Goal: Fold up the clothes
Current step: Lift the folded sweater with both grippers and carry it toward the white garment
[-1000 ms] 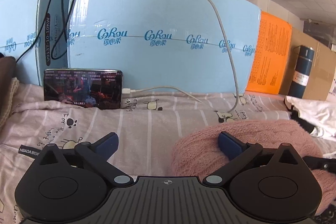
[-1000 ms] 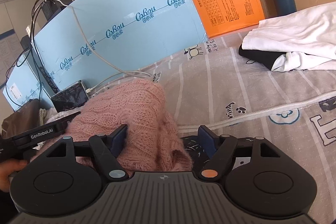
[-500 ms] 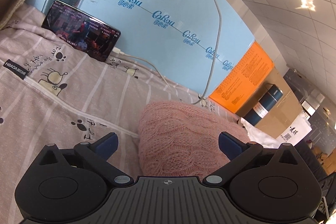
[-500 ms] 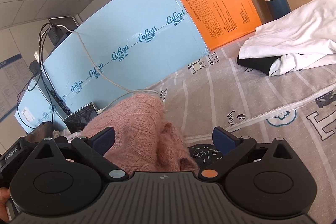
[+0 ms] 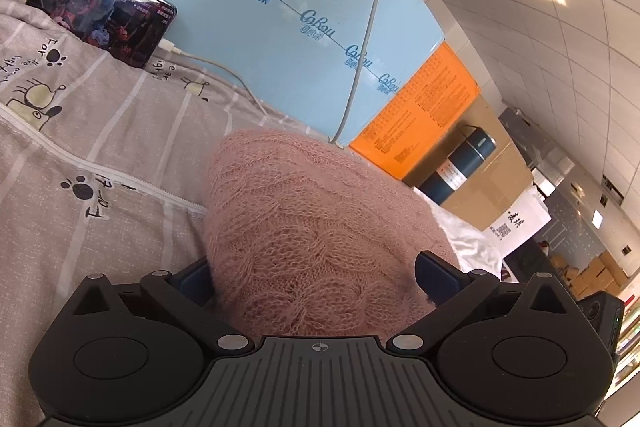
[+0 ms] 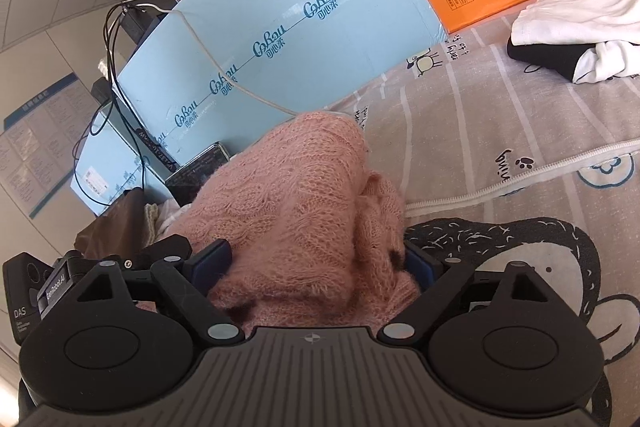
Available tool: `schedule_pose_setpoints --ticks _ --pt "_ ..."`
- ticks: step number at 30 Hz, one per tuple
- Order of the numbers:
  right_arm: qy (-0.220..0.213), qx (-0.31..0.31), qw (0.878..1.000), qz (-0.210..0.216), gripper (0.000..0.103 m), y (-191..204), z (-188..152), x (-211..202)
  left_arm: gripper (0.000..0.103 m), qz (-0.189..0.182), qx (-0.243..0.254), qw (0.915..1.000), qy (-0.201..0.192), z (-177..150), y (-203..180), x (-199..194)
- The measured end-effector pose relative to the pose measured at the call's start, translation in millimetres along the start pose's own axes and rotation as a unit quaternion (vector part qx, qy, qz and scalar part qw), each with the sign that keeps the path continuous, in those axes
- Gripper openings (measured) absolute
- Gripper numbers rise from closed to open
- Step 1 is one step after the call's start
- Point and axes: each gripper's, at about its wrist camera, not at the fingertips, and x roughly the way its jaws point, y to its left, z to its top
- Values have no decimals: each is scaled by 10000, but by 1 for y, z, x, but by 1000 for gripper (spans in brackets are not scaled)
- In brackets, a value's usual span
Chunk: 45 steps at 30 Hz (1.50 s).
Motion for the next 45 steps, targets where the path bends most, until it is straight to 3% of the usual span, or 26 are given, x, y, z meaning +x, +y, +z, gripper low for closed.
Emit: schedule_pose_setpoints --ticks 2,4,7,9,13,20,28,37,42,45 --pt "-72 -97 9999 -50 60 3 -1 -2 93 -15 181 9997 -154 -1 -4 -3" --pt "-172 -113 9998 16 52 3 -1 -6 76 23 344 9990 -269 -1 -7 -4" --pt "-348 -103 9992 164 46 4 0 -12 63 -9 473 9978 -462 -2 -10 -8" --pt "-509 -110 9981 332 44 6 0 -19 60 -99 619 9958 -674 -3 -15 -14" --pt "-915 -184 9930 718 43 11 -1 -36 60 -137 1067 9883 -1082 -8 -33 -27" --pt "-1133 -200 9899 828 43 11 -1 -55 60 -45 1322 9840 -1192 -19 -56 -32" --pt "-1394 -80 9846 1049 43 5 -5 -68 60 -92 1202 9833 -1366 -26 -64 -37" --pt "-1352 -90 9844 1121 43 5 -8 -68 60 -52 1105 9841 -1388 -28 -60 -37" --pt "-1580 -175 9791 1266 43 10 2 -81 60 -204 1407 9776 -1549 -15 -81 -40" --pt "-1770 -245 9757 1267 44 14 24 -96 60 -361 1679 9703 -1705 1 -102 -35"
